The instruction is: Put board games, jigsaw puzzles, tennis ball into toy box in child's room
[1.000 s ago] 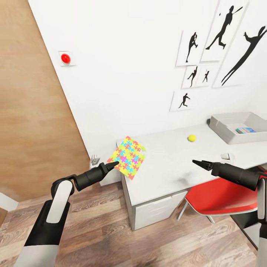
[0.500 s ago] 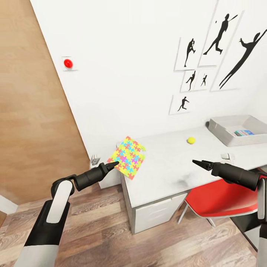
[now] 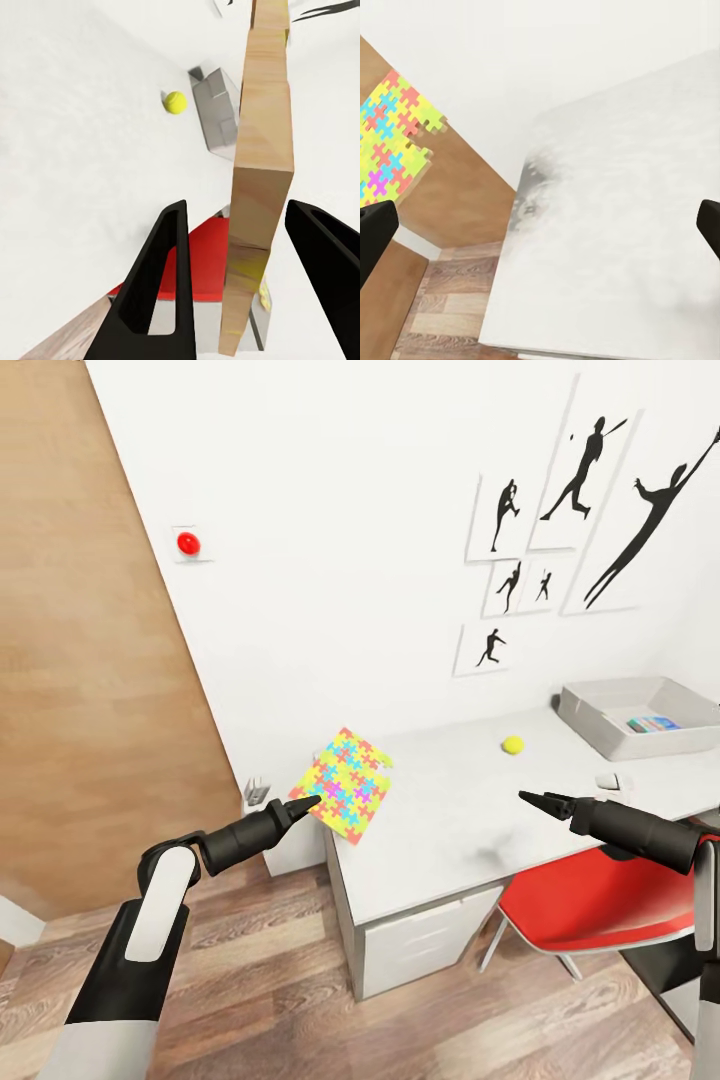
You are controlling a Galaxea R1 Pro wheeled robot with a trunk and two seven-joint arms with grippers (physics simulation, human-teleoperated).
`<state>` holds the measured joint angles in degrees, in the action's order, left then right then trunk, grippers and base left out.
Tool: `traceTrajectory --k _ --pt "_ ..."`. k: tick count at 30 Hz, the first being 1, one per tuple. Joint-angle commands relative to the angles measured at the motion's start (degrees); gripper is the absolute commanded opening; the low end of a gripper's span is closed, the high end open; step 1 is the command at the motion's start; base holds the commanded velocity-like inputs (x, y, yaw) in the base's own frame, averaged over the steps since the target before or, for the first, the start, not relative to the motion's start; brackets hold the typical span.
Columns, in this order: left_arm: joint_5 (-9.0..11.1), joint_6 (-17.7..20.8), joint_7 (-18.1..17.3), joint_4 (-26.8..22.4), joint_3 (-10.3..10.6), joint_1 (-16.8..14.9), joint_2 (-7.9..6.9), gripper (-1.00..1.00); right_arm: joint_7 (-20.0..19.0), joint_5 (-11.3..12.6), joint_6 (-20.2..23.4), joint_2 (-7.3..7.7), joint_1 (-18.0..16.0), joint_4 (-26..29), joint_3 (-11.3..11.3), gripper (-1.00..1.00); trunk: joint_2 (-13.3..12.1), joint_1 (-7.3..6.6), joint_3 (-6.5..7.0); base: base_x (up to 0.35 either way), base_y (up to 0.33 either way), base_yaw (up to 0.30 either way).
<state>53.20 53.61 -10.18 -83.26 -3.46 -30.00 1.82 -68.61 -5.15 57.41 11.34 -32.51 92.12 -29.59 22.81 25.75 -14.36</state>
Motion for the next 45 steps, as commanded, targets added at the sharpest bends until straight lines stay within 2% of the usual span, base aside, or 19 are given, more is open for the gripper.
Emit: traceTrajectory --k 1,20,45 --pt "-0.4 0.4 -0.5 0.0 -0.2 -0.1 0.06 -1.00 -0.6 -0.5 0.4 -0.01 -0.1 0.0 -0.1 1.00 0.1 0.04 -0.04 0.000 0.000 -0.042" --pt "-0.5 0.4 -0.5 0.1 -0.2 -0.1 0.03 -1.00 -0.6 -0.6 -1.2 -1.32 0.2 -0.1 -0.2 1.00 0.1 0.04 0.48 0.000 0.000 -0.030" --pt "-0.5 0.4 -0.5 0.1 -0.2 -0.1 0.03 -1.00 -0.5 -0.6 -1.4 -1.95 0.3 -0.3 -0.1 1.00 0.1 0.04 2.51 0.000 0.000 -0.093"
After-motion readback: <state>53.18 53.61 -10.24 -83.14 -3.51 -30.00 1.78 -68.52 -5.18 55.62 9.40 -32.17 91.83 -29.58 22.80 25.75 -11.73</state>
